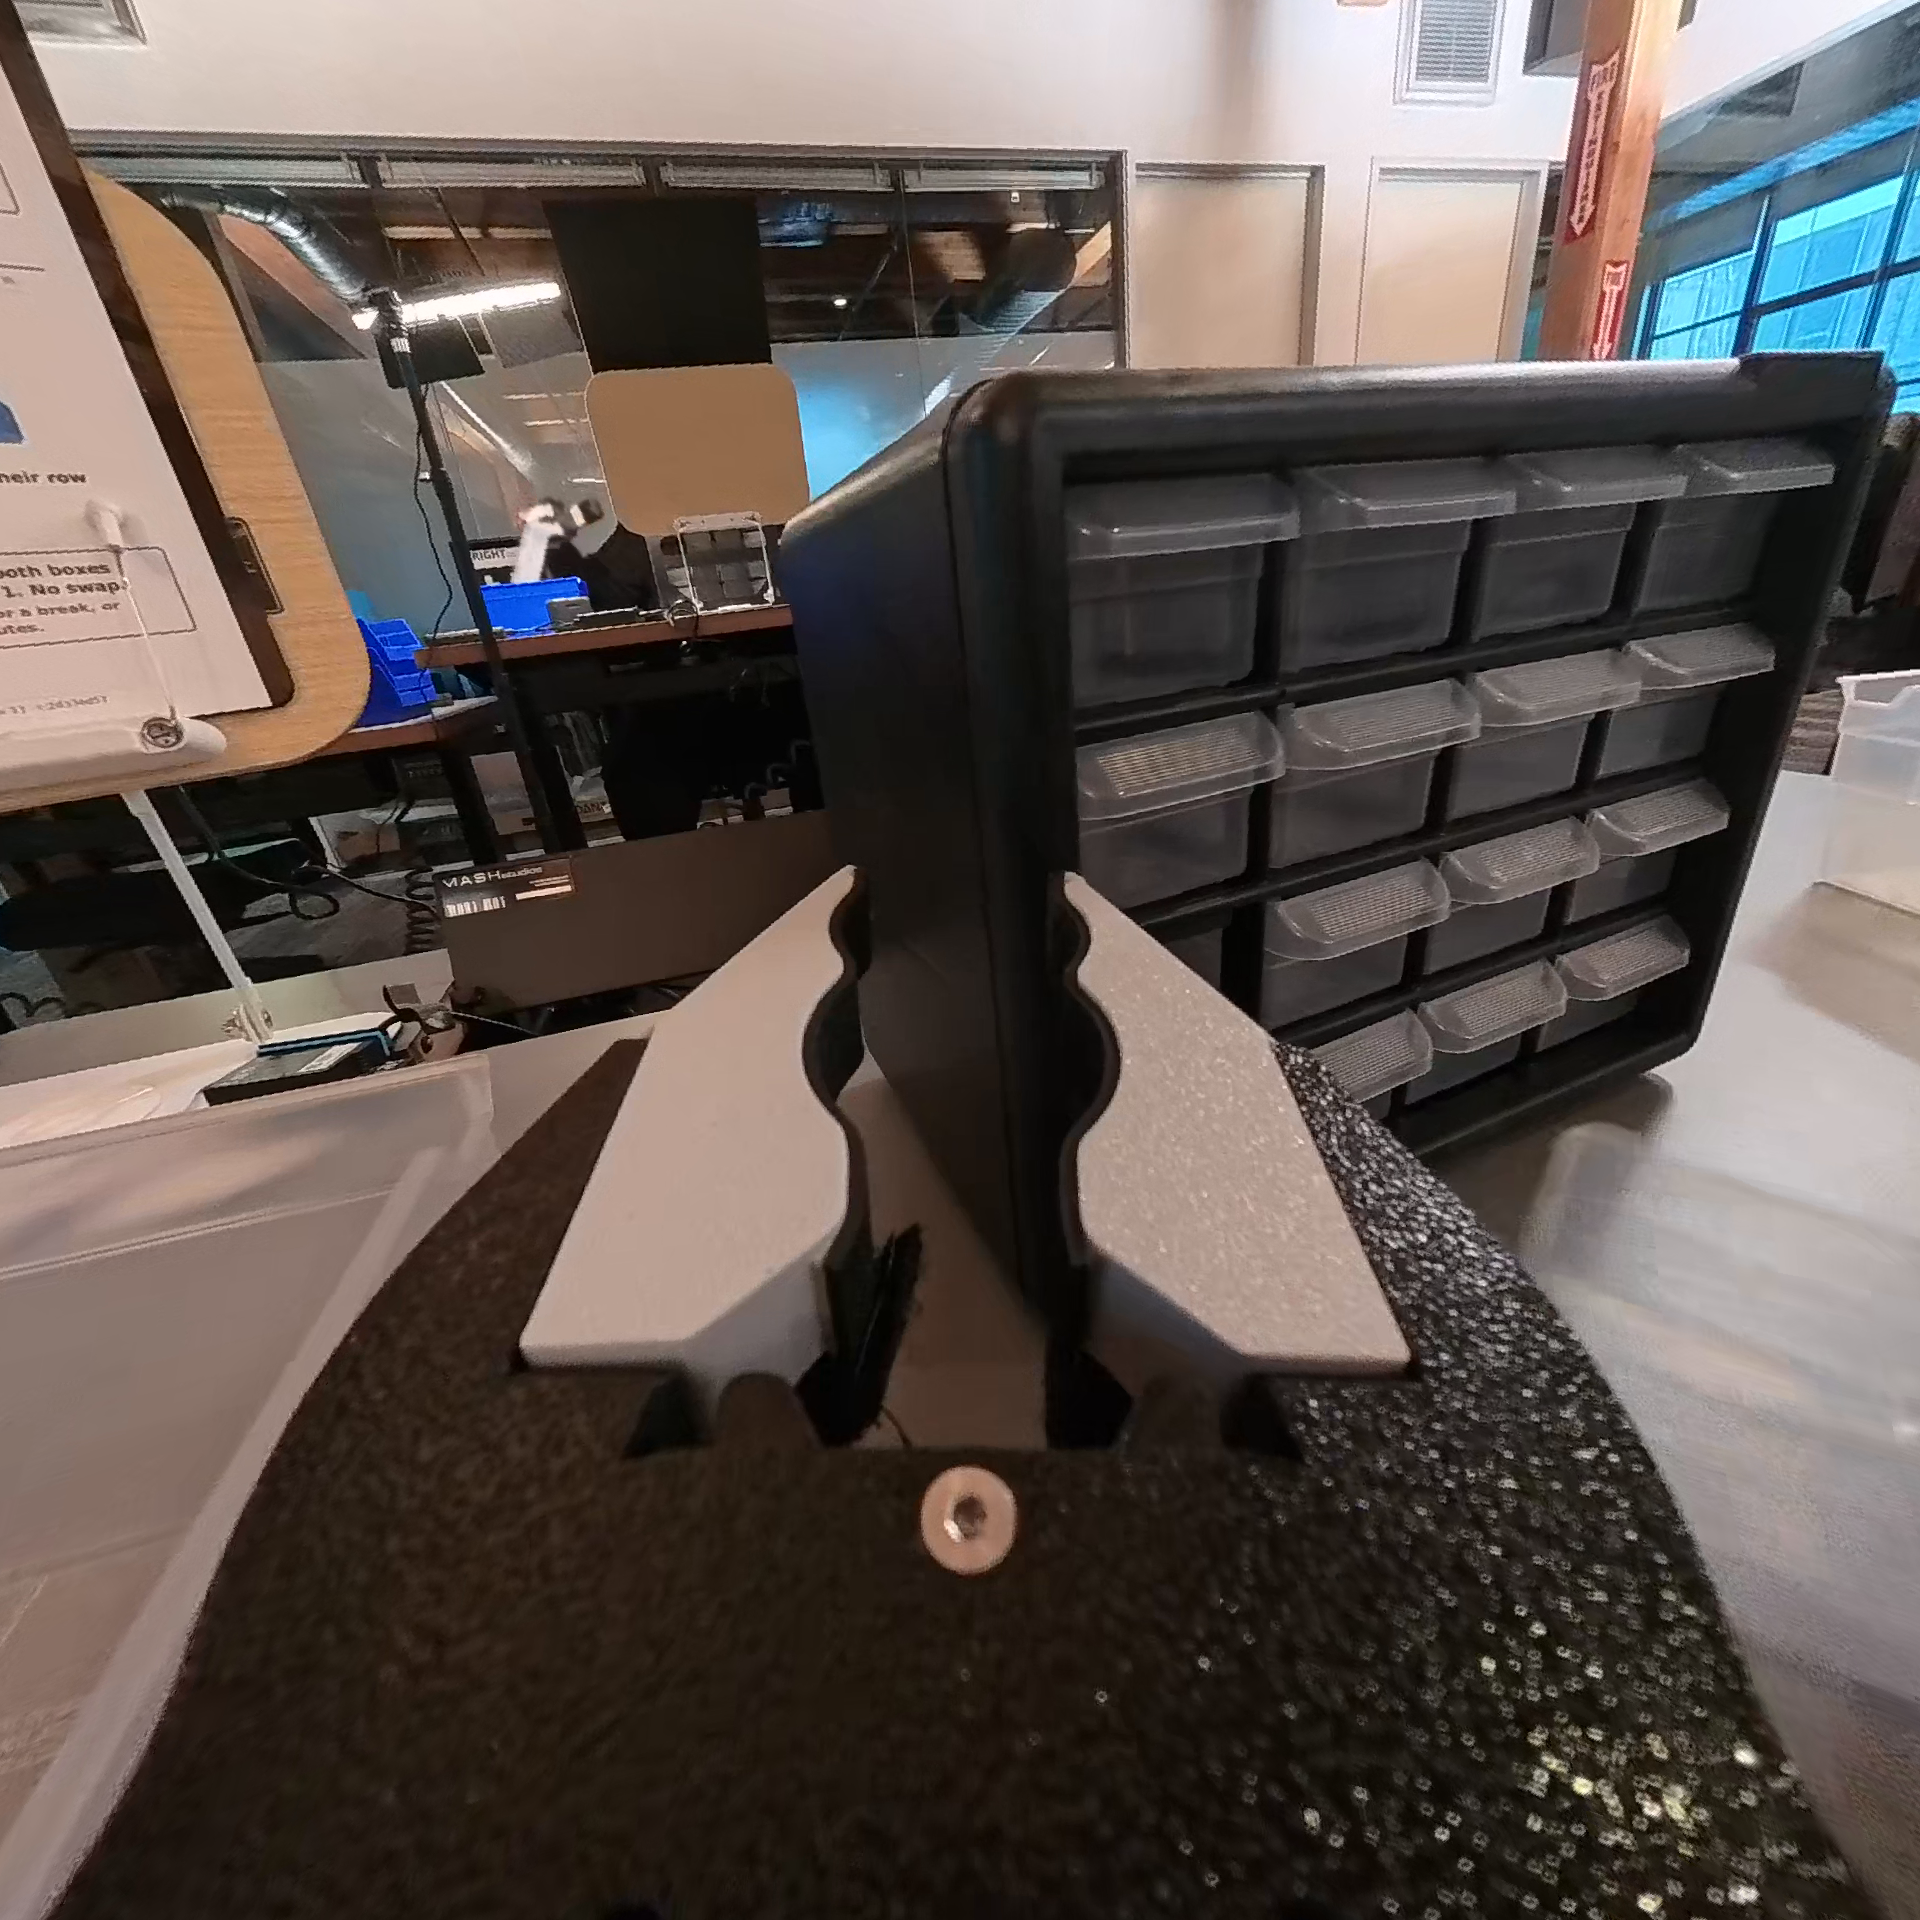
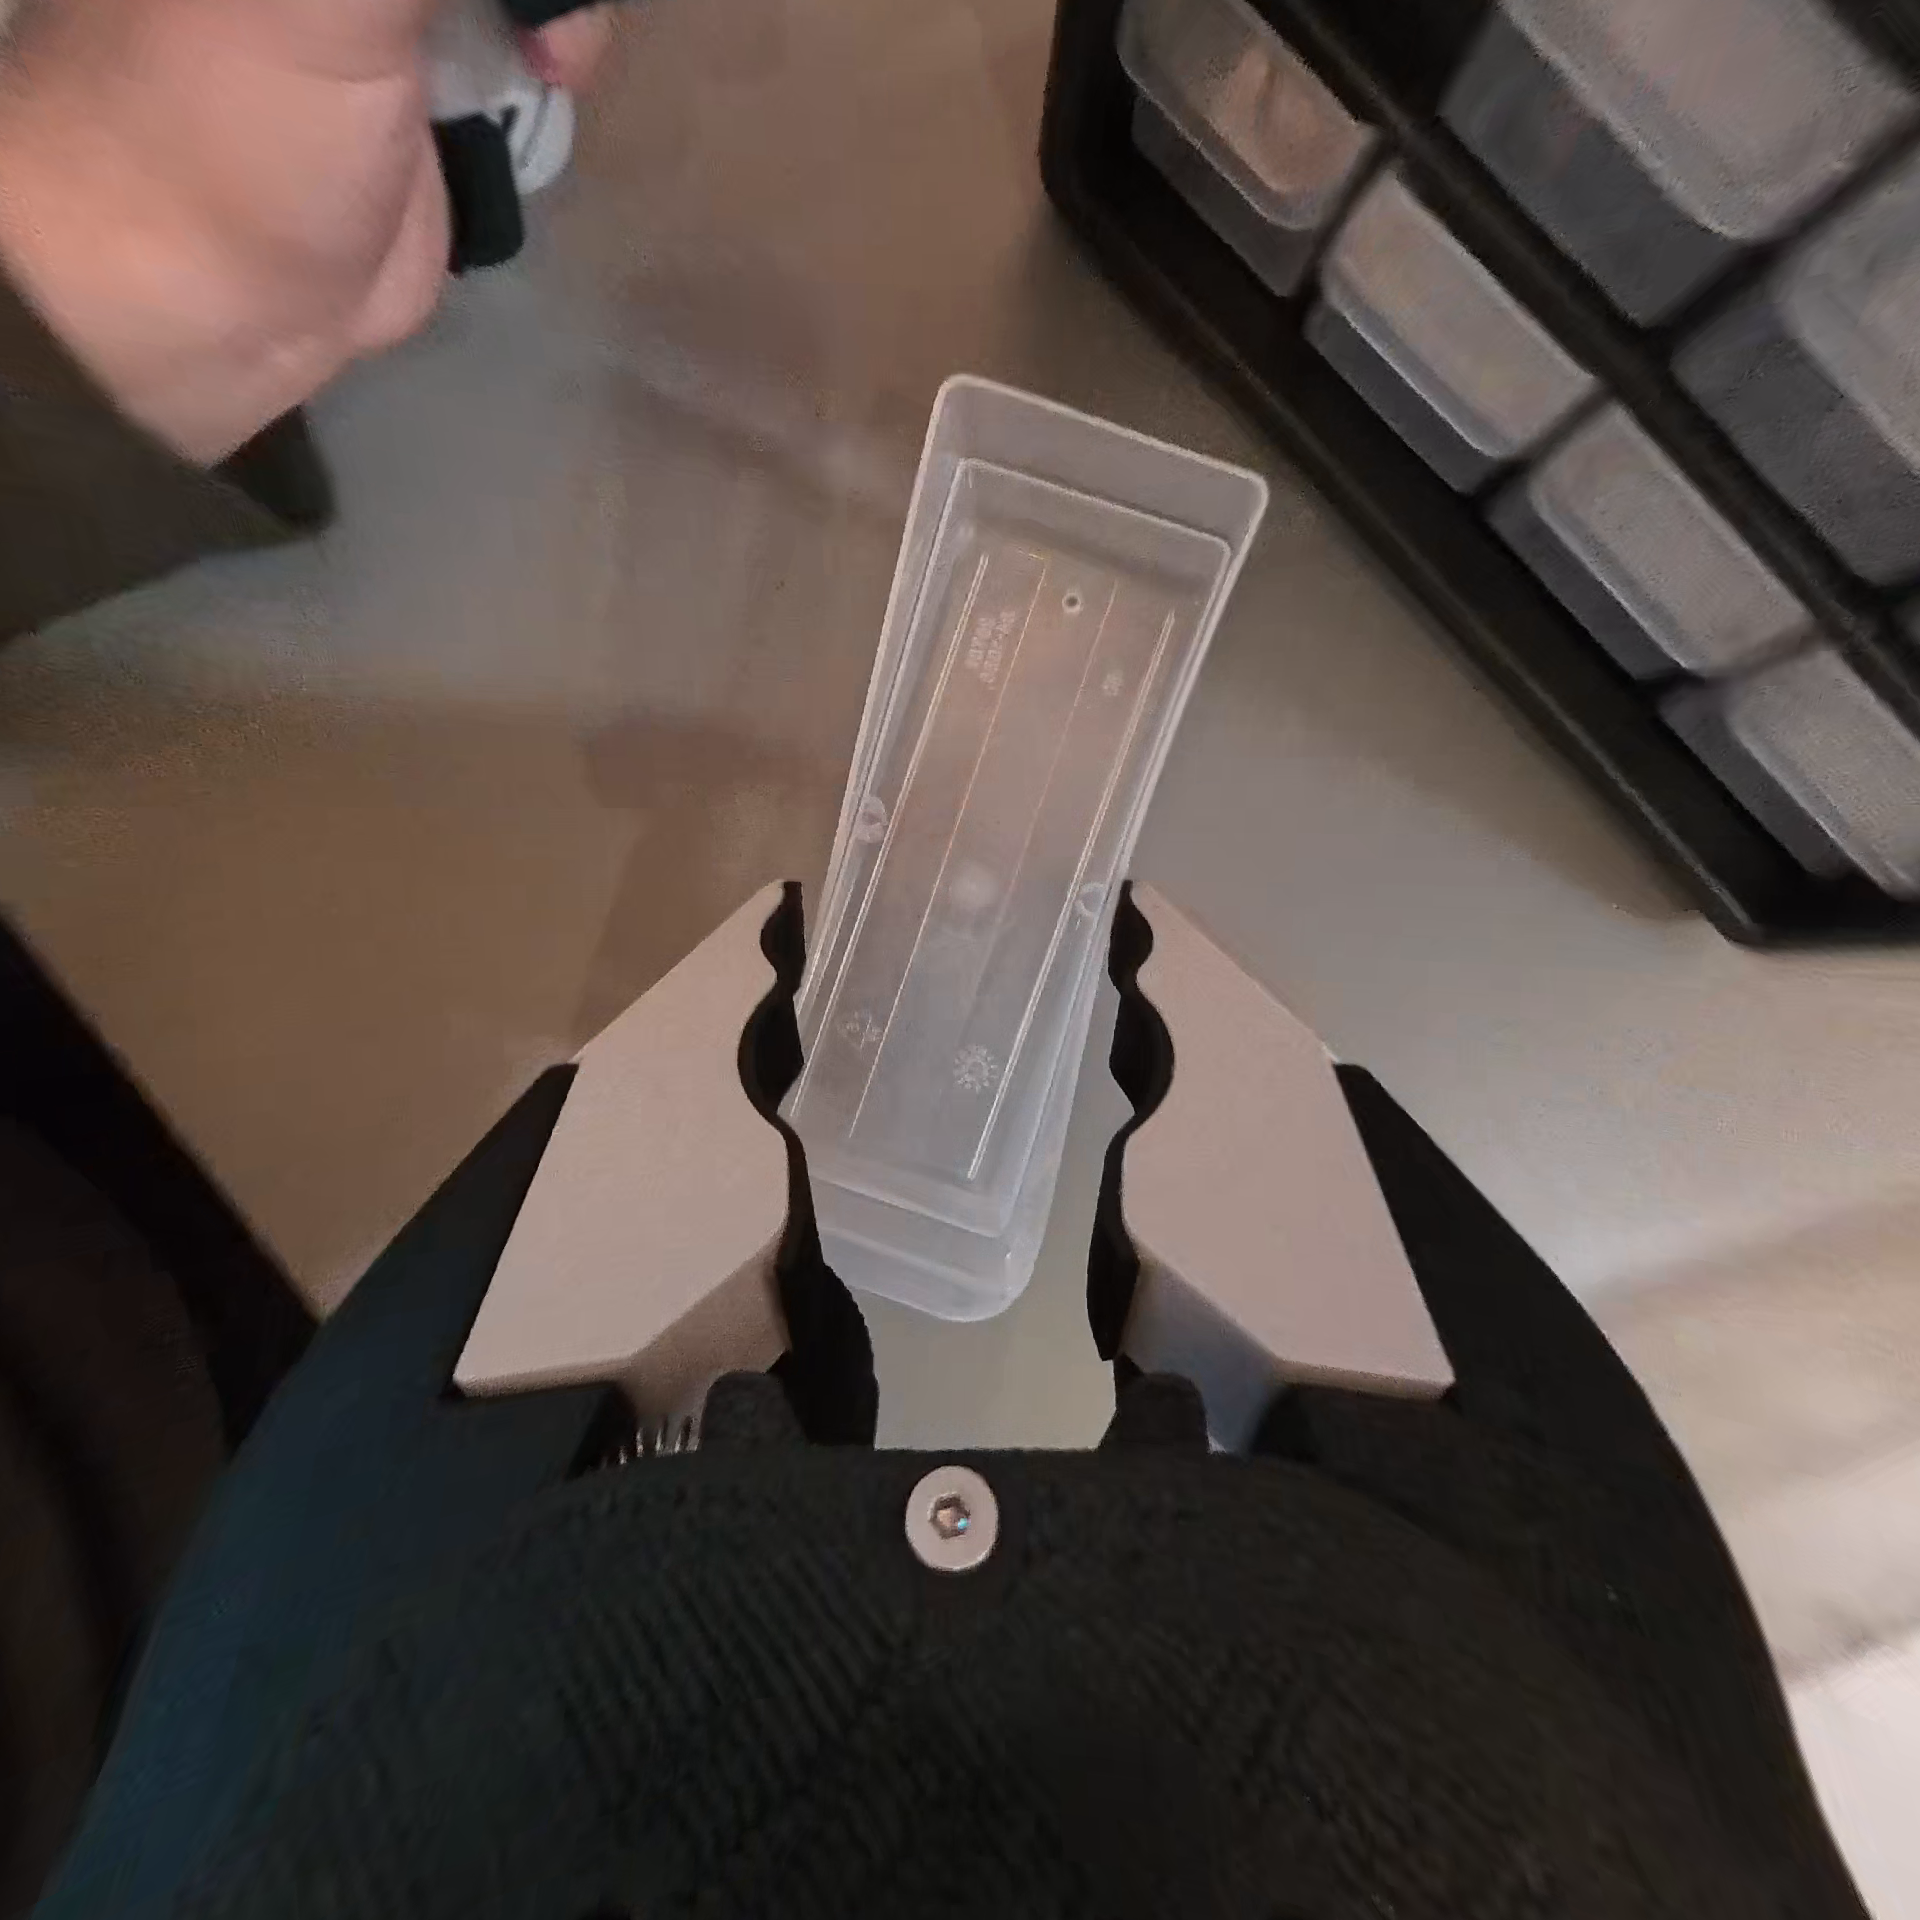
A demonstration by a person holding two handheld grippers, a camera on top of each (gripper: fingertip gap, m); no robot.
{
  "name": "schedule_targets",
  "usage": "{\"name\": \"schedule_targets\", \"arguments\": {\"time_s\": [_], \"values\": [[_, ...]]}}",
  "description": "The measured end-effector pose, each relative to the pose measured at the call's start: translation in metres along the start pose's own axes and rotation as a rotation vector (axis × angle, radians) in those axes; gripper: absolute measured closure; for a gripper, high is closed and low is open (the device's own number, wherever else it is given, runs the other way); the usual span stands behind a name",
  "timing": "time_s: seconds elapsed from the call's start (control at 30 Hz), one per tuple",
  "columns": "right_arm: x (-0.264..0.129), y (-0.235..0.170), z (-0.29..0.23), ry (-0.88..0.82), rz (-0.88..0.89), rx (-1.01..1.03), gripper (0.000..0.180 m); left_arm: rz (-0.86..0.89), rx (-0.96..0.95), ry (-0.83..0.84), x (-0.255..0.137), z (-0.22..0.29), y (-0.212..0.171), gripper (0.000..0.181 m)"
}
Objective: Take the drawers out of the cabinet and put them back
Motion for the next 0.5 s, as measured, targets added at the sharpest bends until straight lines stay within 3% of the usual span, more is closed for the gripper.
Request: {"name": "schedule_targets", "arguments": {"time_s": [0.07,0.17,0.3,0.4,0.5], "values": [[-0.046,-0.018,0.003,-0.04,0.057,-0.019,0.121,0.0,-0.003,-0.001,0.0,0.0,0.0,0.149],[-0.134,-0.043,0.032,-0.246,0.107,-0.064,0.122,-0.009,-0.001,-0.006,0.001,0.002,-0.002,0.149],[-0.231,-0.084,0.121,-0.546,-0.042,-0.044,0.122,-0.03,0.012,-0.029,0.003,0.009,-0.007,0.149],[-0.249,-0.109,0.194,-0.542,-0.192,-0.08,0.122,-0.033,0.047,-0.041,0.003,0.015,-0.008,0.149],[-0.229,-0.13,0.252,-0.459,-0.374,-0.137,0.122,-0.024,0.071,-0.037,0.002,0.015,-0.007,0.149]]}}
Point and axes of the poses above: each gripper's, where its closed fingertips meet, x out along the fingers, y out of its top, z = x × y across the jaws, the point moved 7 cm from there along -x, back along the fingers, and after that the axes turned 3 degrees about y, right-handed, at the moved point
